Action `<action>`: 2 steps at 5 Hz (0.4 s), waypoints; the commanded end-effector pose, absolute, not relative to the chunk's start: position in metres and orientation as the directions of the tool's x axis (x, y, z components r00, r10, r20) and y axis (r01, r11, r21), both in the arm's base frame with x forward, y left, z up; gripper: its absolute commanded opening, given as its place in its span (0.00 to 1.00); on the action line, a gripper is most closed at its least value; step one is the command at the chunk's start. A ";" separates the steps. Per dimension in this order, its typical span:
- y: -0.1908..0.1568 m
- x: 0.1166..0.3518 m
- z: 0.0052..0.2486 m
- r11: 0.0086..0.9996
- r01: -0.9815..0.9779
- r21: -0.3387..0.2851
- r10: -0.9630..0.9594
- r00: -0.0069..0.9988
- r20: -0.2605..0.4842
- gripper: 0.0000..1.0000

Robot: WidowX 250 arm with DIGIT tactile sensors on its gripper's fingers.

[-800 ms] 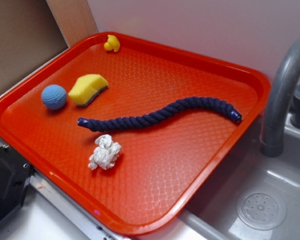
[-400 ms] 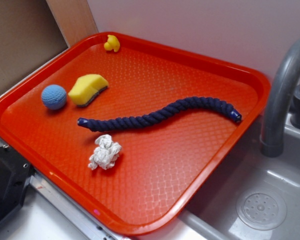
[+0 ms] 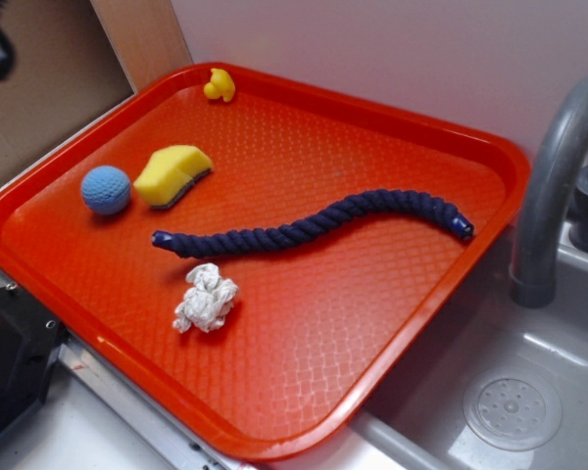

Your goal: Grab the blue rope.

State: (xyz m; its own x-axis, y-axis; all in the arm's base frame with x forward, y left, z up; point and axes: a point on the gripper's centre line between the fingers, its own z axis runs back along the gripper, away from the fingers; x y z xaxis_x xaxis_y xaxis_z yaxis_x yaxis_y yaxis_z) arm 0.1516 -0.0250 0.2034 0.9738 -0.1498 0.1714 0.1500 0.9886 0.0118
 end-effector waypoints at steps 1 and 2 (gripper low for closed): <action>-0.068 0.213 0.153 0.908 0.383 0.170 -0.414 0.883 0.222 1.00; -0.085 0.228 0.132 0.883 0.436 0.175 -0.466 0.857 0.219 1.00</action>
